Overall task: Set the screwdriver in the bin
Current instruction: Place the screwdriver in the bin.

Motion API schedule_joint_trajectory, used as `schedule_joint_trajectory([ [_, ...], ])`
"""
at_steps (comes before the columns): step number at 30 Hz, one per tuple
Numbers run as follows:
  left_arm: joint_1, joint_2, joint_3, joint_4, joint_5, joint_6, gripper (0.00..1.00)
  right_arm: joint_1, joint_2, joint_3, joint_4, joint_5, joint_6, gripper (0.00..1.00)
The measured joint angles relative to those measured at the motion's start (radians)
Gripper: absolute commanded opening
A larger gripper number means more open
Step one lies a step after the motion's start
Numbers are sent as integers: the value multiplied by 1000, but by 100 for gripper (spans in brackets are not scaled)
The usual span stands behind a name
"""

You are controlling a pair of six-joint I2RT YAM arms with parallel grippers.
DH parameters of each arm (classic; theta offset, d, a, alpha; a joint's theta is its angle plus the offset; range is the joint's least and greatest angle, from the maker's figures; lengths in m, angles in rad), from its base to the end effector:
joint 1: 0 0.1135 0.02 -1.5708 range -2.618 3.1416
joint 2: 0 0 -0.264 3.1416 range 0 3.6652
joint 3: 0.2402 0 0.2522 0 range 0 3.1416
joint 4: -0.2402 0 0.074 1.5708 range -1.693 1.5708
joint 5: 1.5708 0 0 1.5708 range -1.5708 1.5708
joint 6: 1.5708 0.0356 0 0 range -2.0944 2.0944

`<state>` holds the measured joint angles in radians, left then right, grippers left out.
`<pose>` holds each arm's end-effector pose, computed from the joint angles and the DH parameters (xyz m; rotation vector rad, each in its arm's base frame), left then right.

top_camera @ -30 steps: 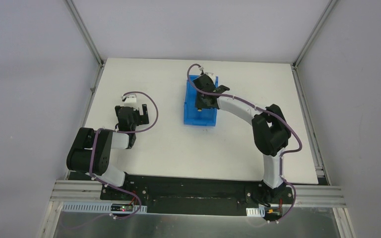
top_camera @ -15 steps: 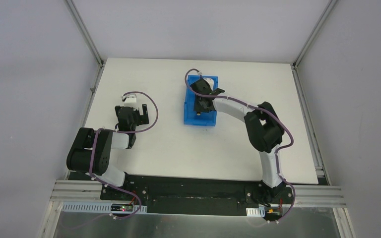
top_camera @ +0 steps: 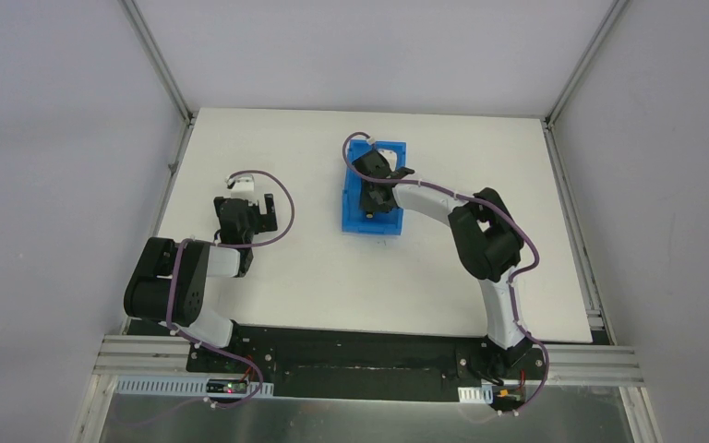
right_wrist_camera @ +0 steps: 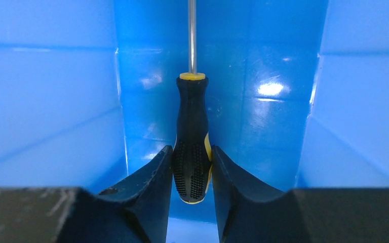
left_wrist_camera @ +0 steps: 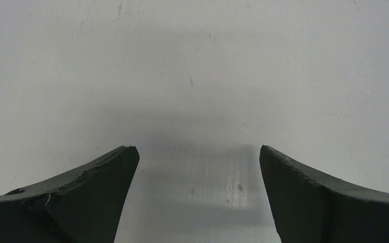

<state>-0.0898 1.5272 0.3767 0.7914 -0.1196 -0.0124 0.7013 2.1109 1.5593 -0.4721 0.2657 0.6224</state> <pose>0.2649 -0.0196 0.1397 -0.0053 1.9275 0.0470 0.3515 0.2846 0.1701 -0.0050 2.5482 0.1707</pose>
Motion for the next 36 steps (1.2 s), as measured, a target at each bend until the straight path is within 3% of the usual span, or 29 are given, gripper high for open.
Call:
schedule_joint_trajectory([
  [5,0,0,0,0,0,0,99,1,0,0,1,8,5,51],
  [18,0,0,0,0,0,0,99,1,0,20,-22,33,3,59],
  [26,0,0,0,0,0,0,99,1,0,41,-42,57,-15,71],
  [36,0,0,0,0,0,0,99,2,-65,67,-66,77,-69,73],
])
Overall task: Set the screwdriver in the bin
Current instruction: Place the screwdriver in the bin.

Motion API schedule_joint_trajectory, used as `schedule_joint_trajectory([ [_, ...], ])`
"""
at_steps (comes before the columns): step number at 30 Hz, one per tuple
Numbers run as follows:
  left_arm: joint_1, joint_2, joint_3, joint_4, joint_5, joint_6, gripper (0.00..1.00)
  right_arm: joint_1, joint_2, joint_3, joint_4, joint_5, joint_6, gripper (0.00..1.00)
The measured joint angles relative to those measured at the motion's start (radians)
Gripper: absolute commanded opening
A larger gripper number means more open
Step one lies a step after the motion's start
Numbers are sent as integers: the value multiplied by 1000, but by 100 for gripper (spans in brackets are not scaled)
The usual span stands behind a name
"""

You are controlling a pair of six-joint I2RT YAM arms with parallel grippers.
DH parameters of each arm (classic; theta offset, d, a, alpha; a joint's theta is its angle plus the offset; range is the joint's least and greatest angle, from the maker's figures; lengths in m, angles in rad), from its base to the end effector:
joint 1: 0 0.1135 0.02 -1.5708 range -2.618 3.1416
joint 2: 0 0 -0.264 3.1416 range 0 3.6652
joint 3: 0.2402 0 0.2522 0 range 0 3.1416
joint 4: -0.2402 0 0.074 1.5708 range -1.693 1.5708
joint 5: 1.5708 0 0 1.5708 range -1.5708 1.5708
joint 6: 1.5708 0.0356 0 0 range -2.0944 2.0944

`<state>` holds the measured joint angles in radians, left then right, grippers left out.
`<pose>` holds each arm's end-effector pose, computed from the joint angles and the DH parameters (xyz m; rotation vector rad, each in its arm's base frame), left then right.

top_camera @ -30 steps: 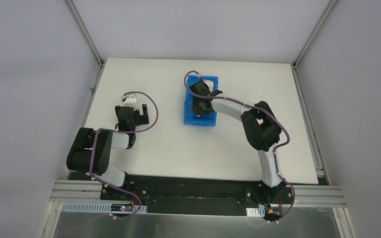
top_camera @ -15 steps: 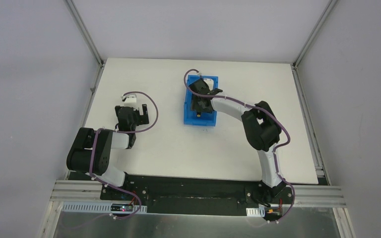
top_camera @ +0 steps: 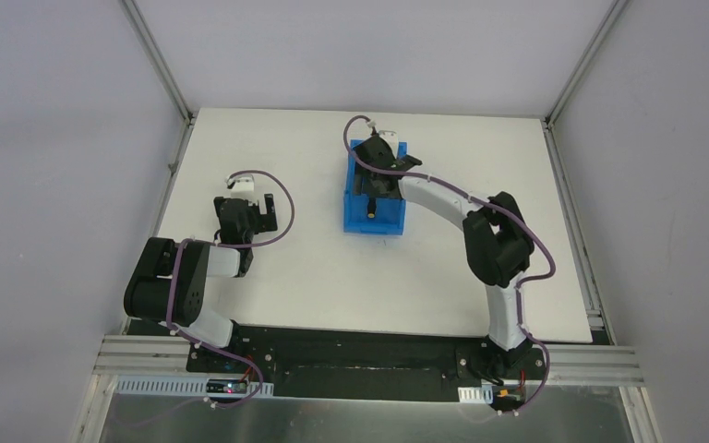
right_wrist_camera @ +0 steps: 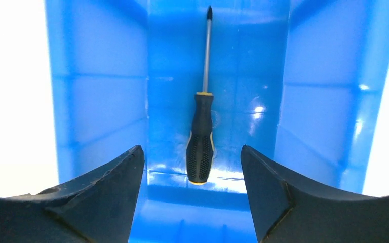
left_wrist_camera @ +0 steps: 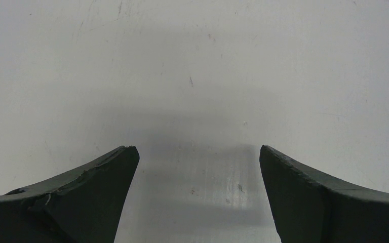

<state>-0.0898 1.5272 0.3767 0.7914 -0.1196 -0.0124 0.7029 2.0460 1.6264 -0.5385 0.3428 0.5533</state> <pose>0.2649 -0.0196 0.1397 -0.0053 1.9275 0.0470 0.3517 0.2823 0.2153 -0.0493 2.4532 0.1122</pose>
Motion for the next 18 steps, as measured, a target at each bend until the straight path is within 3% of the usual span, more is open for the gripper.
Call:
schedule_joint_trajectory([
  [10,0,0,0,0,0,0,99,0,-97,25,14,2,-47,75],
  [13,0,0,0,0,0,0,99,0,-107,25,14,3,-58,84],
  [14,0,0,0,0,0,0,99,0,-111,25,13,6,-62,95],
  [18,0,0,0,0,0,0,99,1,-142,25,12,18,-87,98],
])
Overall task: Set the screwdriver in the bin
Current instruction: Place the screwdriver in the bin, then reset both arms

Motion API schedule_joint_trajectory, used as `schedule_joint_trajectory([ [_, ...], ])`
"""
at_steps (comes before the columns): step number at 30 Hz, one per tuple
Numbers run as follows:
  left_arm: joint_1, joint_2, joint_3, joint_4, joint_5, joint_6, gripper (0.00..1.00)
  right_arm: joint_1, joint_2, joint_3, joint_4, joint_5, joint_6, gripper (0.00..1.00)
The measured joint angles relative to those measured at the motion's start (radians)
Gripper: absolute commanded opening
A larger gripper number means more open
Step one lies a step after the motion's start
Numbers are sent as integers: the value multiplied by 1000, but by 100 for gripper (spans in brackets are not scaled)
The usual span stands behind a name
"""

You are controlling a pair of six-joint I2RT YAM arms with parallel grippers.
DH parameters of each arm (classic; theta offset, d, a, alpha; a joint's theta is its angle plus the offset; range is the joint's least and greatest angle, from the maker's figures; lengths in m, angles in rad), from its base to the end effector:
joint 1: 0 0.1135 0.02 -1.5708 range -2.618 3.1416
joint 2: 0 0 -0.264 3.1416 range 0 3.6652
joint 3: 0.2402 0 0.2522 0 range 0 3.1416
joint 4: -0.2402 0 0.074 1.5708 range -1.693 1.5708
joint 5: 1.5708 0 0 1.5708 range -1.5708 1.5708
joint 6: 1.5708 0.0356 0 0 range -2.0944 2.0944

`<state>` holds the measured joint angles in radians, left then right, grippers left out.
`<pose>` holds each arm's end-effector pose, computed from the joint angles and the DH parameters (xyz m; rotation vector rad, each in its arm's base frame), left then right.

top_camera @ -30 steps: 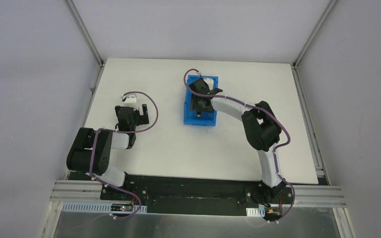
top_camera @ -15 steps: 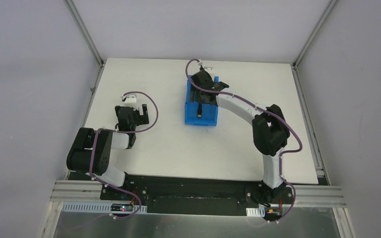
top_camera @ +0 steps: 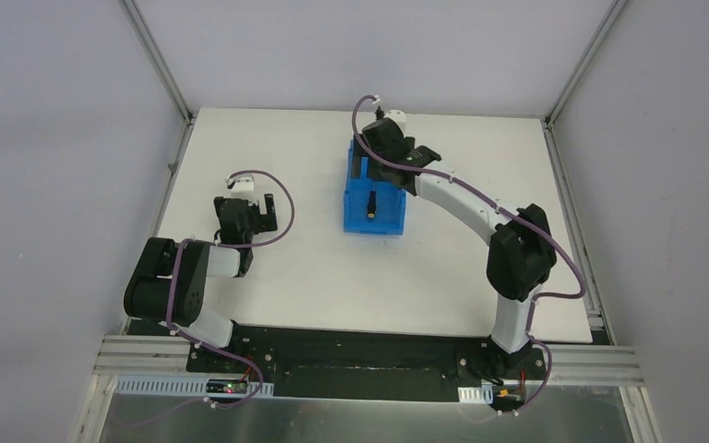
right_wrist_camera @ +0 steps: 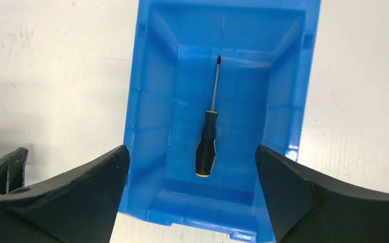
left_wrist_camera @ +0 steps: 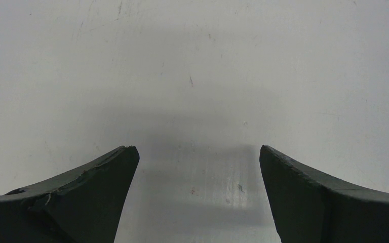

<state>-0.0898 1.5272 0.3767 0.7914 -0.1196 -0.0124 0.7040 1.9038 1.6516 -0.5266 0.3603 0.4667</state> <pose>0.2649 -0.0196 0.1397 -0.0053 1.9275 0.0470 0.3396 0.2719 0.2846 -0.0978 2.2926 0.1812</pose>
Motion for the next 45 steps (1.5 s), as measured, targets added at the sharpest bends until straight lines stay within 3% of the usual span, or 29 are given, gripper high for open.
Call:
schedule_joint_trajectory([
  [11,0,0,0,0,0,0,99,-37,-196,-53,-5,25,-96,98],
  [20,0,0,0,0,0,0,99,-259,-383,-251,-29,-15,-140,98],
  [35,0,0,0,0,0,0,99,-651,-537,-487,-68,-158,-238,98],
  [45,0,0,0,0,0,0,99,-688,-584,-631,-25,-215,-275,98],
])
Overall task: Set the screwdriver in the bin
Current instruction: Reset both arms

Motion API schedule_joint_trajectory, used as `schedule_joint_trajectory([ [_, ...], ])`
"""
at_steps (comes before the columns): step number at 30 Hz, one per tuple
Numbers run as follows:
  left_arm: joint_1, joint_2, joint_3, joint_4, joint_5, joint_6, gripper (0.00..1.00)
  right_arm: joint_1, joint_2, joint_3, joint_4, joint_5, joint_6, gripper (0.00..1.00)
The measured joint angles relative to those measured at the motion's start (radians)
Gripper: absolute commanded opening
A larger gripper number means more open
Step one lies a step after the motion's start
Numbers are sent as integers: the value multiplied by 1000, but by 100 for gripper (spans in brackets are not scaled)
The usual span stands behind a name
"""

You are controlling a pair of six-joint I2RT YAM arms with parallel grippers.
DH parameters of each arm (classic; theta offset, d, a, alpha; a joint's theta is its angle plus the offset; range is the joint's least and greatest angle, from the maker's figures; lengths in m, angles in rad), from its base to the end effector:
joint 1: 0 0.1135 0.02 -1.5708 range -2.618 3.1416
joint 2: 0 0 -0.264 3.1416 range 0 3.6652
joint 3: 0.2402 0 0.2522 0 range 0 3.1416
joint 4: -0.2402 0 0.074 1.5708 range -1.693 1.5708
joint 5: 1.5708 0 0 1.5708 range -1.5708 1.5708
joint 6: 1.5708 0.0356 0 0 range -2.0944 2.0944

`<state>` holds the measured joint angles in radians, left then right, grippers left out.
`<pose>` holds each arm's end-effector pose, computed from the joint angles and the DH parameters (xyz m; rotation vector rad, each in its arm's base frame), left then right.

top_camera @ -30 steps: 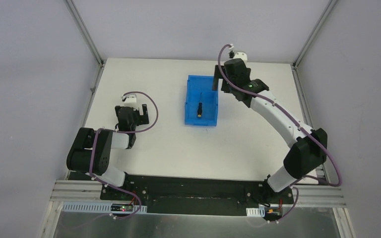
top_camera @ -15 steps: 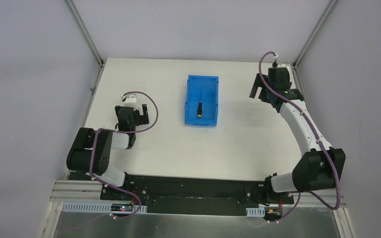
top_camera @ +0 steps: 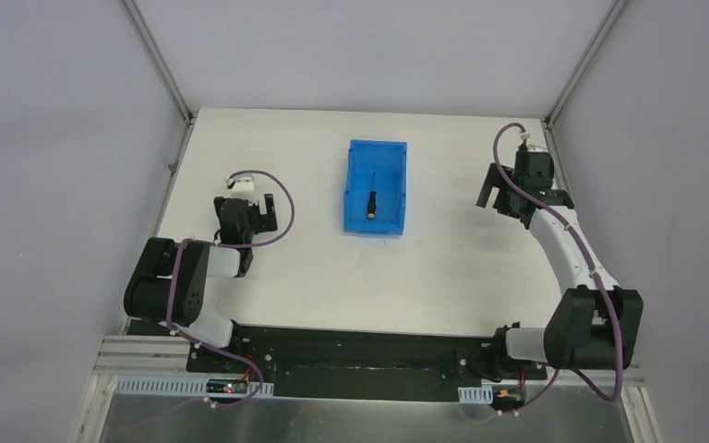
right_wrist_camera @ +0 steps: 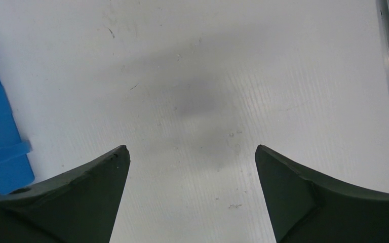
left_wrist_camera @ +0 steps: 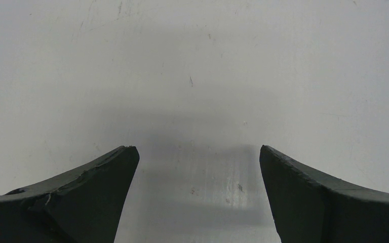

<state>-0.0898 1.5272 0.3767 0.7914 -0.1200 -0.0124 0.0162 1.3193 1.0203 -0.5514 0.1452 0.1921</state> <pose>0.2649 -0.0196 0.1397 -0.0056 1.9275 0.0474 0.2782 -0.0006 0.2723 0.2775 2.3948 -0.0800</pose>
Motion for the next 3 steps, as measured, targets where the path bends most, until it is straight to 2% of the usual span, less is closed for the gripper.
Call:
schedule_joint_trajectory([
  [3,0,0,0,0,0,0,99,-1,-5,-22,24,-1,0,98],
])
